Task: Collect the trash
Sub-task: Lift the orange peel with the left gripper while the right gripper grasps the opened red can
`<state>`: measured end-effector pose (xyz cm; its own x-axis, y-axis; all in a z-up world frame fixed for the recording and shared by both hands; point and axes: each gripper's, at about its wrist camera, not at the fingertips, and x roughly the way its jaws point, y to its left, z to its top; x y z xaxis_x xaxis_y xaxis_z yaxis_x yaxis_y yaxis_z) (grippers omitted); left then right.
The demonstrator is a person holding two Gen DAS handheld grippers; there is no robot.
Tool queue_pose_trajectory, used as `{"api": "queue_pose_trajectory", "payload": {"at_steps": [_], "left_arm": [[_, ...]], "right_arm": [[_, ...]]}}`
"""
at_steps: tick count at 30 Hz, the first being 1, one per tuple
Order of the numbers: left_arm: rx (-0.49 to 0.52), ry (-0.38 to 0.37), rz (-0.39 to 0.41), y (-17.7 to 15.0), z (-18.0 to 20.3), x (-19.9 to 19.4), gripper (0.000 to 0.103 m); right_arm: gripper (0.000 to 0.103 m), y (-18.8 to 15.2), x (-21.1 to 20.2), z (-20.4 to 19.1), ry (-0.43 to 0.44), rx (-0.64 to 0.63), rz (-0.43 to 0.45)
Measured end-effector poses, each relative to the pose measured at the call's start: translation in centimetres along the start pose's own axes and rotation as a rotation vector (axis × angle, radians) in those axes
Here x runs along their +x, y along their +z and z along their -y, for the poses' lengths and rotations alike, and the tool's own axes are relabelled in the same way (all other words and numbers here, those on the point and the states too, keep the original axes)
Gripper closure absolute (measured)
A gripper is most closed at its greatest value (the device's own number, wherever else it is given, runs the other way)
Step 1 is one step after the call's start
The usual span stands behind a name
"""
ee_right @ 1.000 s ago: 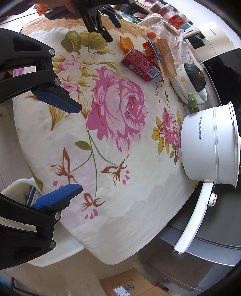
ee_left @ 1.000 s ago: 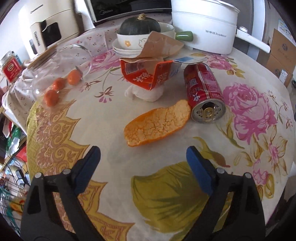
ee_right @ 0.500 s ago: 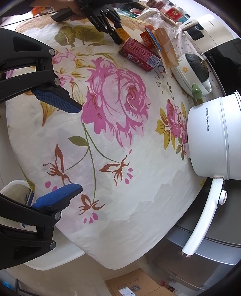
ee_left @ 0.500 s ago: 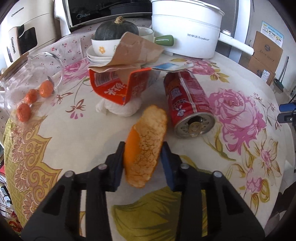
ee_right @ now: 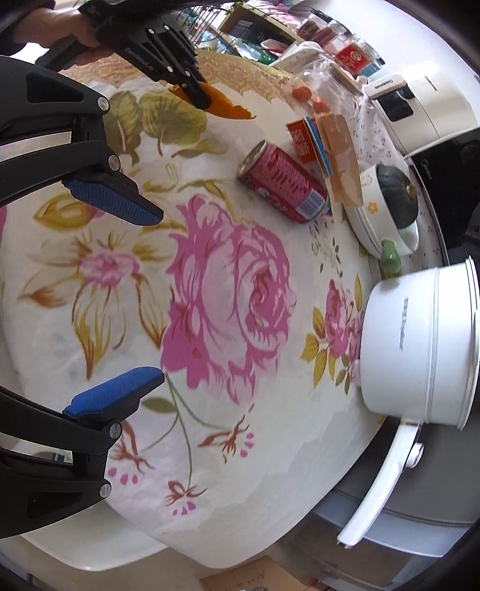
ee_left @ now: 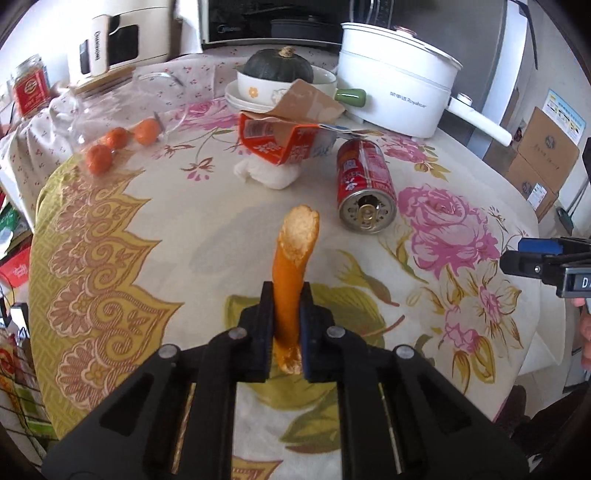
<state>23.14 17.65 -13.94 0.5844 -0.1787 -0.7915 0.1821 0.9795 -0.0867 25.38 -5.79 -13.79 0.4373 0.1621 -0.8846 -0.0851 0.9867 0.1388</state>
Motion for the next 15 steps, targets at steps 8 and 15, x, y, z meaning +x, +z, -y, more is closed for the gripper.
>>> {"api": "queue_pose_trajectory", "payload": {"at_steps": [8, 15], "left_arm": [[-0.096, 0.025, 0.001, -1.8, -2.6, -1.9, 0.090], [-0.131, 0.034, 0.012, -2.4, -4.1, -2.5, 0.090]], "right_arm": [[0.022, 4.0, 2.7, -6.0, 0.083, 0.073, 0.034], [0.022, 6.1, 6.6, -8.5, 0.114, 0.156, 0.047]]}}
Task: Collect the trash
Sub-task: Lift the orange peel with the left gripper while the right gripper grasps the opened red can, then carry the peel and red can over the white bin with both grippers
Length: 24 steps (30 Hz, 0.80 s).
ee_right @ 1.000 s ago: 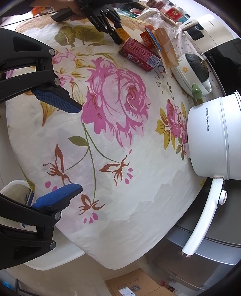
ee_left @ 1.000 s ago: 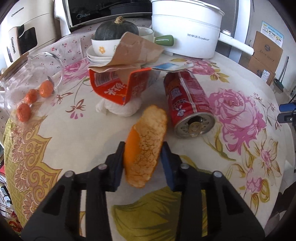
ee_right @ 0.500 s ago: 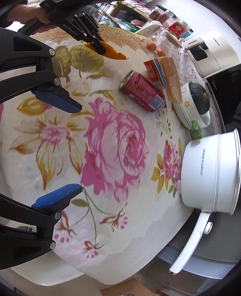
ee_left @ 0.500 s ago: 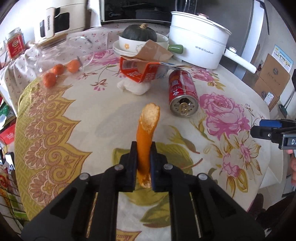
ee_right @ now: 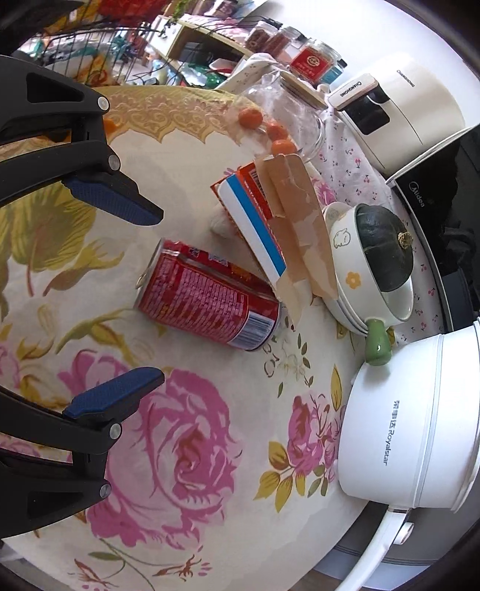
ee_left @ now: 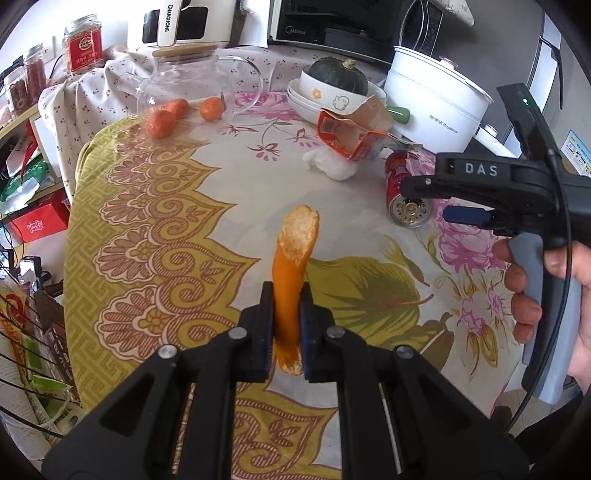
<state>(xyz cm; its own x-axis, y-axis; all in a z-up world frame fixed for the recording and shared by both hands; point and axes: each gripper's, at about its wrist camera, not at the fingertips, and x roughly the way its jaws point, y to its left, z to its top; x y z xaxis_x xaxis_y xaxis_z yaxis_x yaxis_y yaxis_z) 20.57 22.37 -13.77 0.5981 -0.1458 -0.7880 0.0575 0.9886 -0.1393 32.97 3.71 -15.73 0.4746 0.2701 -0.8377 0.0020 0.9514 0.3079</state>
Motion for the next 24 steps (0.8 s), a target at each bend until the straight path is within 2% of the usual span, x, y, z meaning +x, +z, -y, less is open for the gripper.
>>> {"api": "queue_pose_trajectory", "payload": {"at_steps": [5, 7, 8, 9, 10, 16, 24], "left_arm": [[-0.007, 0.007, -0.017, -0.3, -0.4, 0.2, 0.090], [-0.005, 0.010, -0.016, -0.3, -0.4, 0.1, 0.090], [0.001, 0.015, -0.016, -0.3, -0.3, 0.0, 0.090], [0.007, 0.020, -0.017, -0.3, -0.1, 0.0, 0.090], [0.013, 0.025, -0.019, -0.2, 0.0, 0.0, 0.090], [0.037, 0.036, -0.036, -0.1, 1.4, -0.4, 0.090], [0.049, 0.047, -0.054, 0.3, 4.4, -2.0, 0.090]], "right_arm": [[0.024, 0.6, 2.3, -0.3, -0.020, 0.020, -0.017], [0.029, 0.8, 2.6, 0.0, -0.032, 0.028, -0.015], [0.034, 0.8, 2.5, 0.1, -0.028, 0.030, -0.009], [0.044, 0.8, 2.3, 0.4, -0.013, 0.029, -0.014], [0.046, 0.9, 2.2, 0.6, -0.001, 0.029, -0.025], [0.047, 0.1, -0.8, 2.6, -0.008, -0.030, -0.047], [0.048, -1.1, -6.7, 7.2, -0.046, -0.123, -0.052]]}}
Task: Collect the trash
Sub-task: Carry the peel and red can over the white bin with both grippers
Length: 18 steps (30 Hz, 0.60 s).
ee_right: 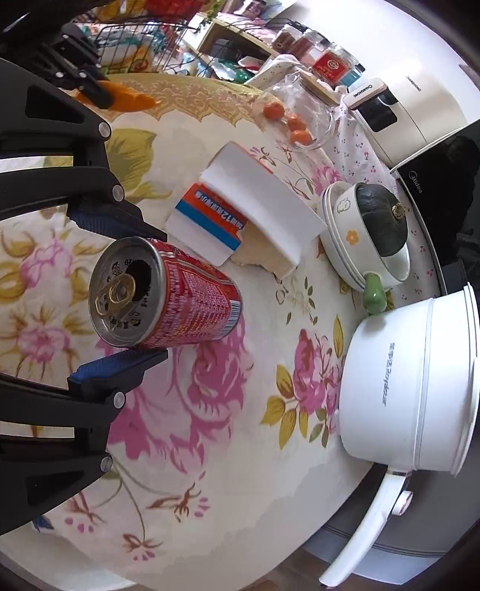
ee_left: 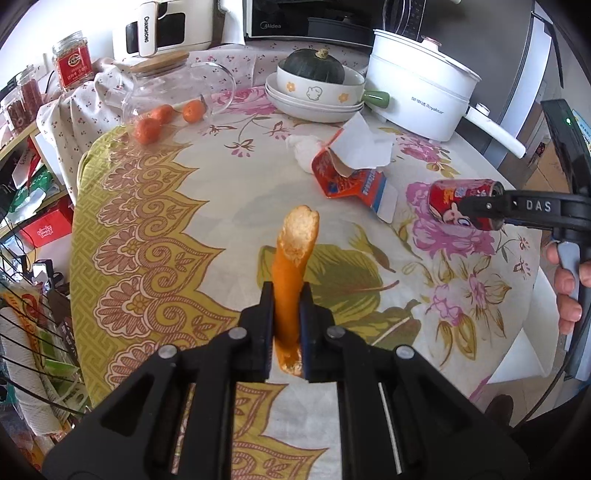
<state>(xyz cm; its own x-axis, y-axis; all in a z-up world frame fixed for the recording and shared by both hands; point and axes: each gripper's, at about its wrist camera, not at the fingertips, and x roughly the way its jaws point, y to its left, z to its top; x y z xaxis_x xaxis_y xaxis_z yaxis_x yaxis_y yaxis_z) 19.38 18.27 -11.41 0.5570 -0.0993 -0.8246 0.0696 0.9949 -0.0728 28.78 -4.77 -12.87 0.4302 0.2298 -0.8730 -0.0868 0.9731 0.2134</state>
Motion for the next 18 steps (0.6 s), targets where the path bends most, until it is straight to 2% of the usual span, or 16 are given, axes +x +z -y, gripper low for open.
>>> {"api": "queue_pose_trajectory", "payload": {"at_steps": [6, 18], "left_arm": [[0.012, -0.010, -0.006, 0.0, 3.6, -1.5, 0.090], [0.085, -0.061, -0.013, -1.2, 12.5, -3.0, 0.090]], "right_arm": [[0.048, -2.0, -3.5, 4.2, -0.021, -0.029, -0.004], [0.048, -5.8, -9.6, 12.6, -0.036, 0.024, -0.001]]}}
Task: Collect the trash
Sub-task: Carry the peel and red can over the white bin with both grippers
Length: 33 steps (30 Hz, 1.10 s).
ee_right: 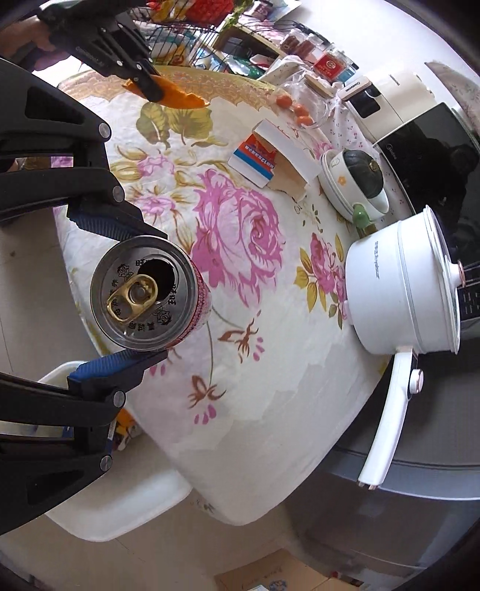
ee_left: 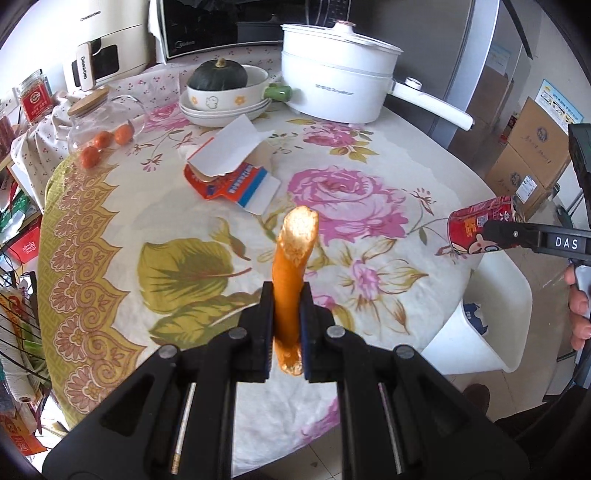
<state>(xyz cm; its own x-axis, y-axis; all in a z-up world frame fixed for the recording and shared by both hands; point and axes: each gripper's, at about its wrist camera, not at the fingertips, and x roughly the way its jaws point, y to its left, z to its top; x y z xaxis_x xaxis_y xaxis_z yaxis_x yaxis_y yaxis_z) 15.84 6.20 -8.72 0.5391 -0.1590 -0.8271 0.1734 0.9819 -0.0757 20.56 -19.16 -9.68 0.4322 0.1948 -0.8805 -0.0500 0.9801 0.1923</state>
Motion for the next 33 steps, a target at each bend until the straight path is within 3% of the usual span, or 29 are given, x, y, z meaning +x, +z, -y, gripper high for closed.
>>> {"api": "queue_pose_trajectory", "payload": {"at_steps": [10, 24, 33], "left_arm": [[0.054, -0.144, -0.024, 0.1, 7.8, 0.6, 0.090], [0.237, -0.361, -0.115, -0.3, 20.7, 3.8, 0.090], [0.346, -0.388, -0.196, -2.0, 27.0, 7.1, 0.090]], "right_arm": [[0.048, -2.9, -2.8, 7.6, 0.007, 0.104, -0.027], [0.048, -5.9, -3.1, 17.3, -0.118, 0.209, -0.104], [0.048, -7.4, -3.5, 20.8, -0.141, 0.257, -0.128]]}}
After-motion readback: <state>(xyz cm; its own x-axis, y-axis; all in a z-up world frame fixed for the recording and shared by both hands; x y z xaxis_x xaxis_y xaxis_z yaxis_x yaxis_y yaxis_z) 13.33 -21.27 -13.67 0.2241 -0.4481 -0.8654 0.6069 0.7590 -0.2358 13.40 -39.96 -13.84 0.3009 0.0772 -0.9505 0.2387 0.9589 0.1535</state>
